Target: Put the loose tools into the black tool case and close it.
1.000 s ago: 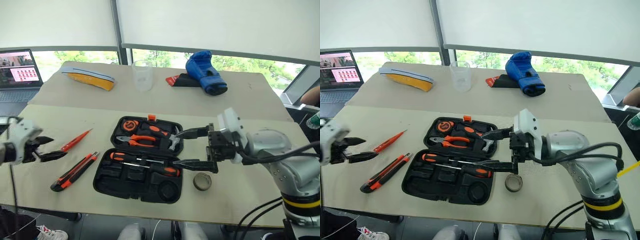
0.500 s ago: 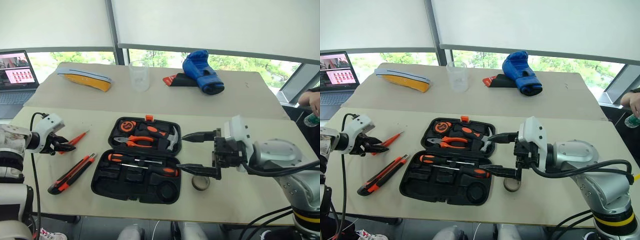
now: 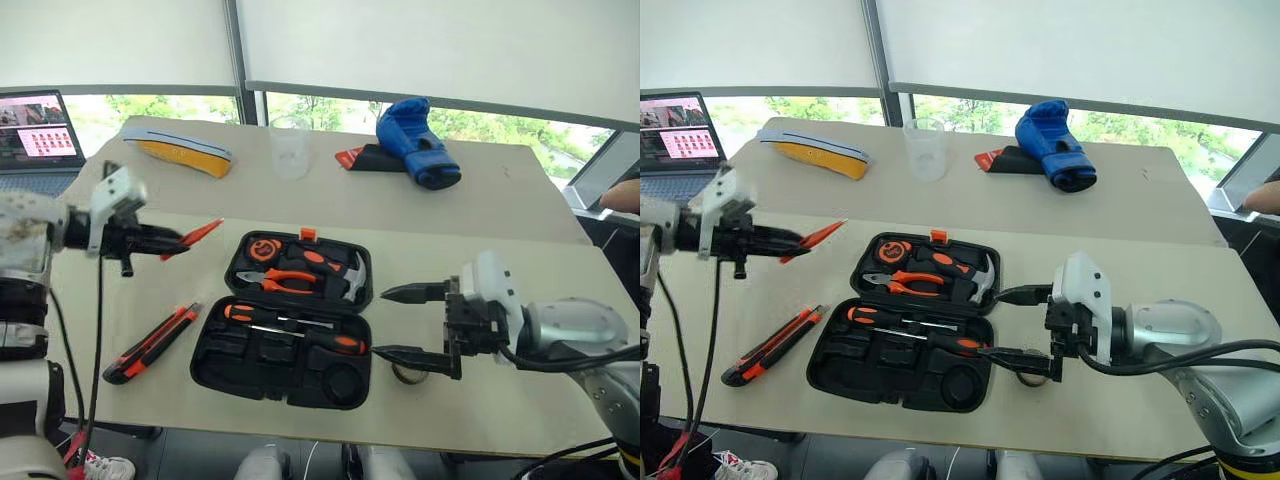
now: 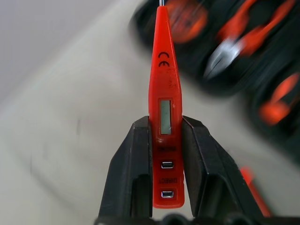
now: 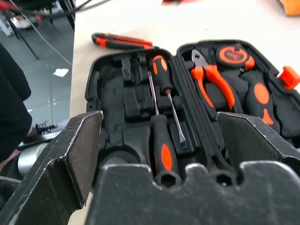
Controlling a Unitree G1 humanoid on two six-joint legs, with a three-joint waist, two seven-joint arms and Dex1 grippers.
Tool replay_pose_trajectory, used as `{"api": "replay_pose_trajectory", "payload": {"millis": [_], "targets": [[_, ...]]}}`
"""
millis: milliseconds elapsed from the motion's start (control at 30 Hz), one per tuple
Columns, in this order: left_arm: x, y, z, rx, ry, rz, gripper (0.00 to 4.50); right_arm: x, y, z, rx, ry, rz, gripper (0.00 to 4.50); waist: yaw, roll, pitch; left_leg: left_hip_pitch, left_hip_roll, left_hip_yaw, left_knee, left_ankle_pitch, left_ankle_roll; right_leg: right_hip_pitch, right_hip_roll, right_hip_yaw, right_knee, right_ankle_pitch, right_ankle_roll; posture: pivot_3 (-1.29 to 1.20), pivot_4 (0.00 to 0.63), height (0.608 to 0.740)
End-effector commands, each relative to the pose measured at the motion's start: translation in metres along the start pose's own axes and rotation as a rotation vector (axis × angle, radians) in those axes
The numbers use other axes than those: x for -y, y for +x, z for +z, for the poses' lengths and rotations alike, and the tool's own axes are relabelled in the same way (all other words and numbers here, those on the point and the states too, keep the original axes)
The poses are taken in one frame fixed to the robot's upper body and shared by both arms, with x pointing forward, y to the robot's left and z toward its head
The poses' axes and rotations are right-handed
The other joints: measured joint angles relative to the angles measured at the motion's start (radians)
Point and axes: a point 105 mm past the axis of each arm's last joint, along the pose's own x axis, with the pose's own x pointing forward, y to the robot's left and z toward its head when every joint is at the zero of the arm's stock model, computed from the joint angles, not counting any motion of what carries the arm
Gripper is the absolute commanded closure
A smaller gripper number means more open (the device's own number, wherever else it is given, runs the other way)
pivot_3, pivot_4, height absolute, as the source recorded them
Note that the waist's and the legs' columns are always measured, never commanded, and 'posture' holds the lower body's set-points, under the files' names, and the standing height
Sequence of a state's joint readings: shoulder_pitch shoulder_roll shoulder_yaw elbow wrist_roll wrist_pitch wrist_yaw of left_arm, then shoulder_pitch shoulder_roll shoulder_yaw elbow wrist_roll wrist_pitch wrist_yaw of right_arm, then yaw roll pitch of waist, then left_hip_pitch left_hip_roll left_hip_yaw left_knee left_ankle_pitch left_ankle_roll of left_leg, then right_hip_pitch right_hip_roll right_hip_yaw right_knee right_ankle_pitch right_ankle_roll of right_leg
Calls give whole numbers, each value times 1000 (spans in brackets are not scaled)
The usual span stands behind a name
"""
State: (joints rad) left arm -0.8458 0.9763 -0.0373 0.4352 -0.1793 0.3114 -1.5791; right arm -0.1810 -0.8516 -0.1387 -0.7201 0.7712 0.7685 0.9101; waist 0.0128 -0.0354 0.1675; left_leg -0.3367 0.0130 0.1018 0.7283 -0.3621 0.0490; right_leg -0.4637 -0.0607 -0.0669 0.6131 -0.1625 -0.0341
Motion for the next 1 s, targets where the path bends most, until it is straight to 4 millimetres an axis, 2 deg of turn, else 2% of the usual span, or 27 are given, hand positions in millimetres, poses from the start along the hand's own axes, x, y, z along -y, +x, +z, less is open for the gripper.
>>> {"api": "replay_pose_trajectory", "payload": {"millis": [33,133,300,533,700,1000], "targets": [[29,22,11,-16,106,-157,4072,-1,-4,10,19,-72,-29,0,-4,1,0,0,0,-1,0,0,0,0,0,0,-1,0,1,0,150,738],[45,40,11,-49,157,-237,4072,-1,-4,10,21,-72,-44,0,-9,1,0,1,0,-1,0,0,0,1,1,1,-2,0,1,0,150,738],[75,46,1,-124,162,-362,4072,-3,-5,8,18,-68,-59,0,-7,1,0,2,0,-2,2,1,-1,1,2,4,-2,-2,-1,0,150,738],[85,53,-21,-226,167,-368,4072,-3,-2,8,25,-67,-75,0,-1,1,0,5,0,-2,2,1,-1,4,2,6,-1,-5,4,0,150,738],[96,55,-38,-263,212,-416,4072,-9,-2,4,3,-71,-43,0,0,1,0,5,0,-3,2,1,-1,3,2,5,-1,-2,-1,0,150,738],[95,76,-37,-258,284,-429,4072,-25,-2,-1,-25,-65,57,0,7,1,0,4,-1,-4,2,0,0,4,1,5,-2,-2,-1,0,150,738]]}}
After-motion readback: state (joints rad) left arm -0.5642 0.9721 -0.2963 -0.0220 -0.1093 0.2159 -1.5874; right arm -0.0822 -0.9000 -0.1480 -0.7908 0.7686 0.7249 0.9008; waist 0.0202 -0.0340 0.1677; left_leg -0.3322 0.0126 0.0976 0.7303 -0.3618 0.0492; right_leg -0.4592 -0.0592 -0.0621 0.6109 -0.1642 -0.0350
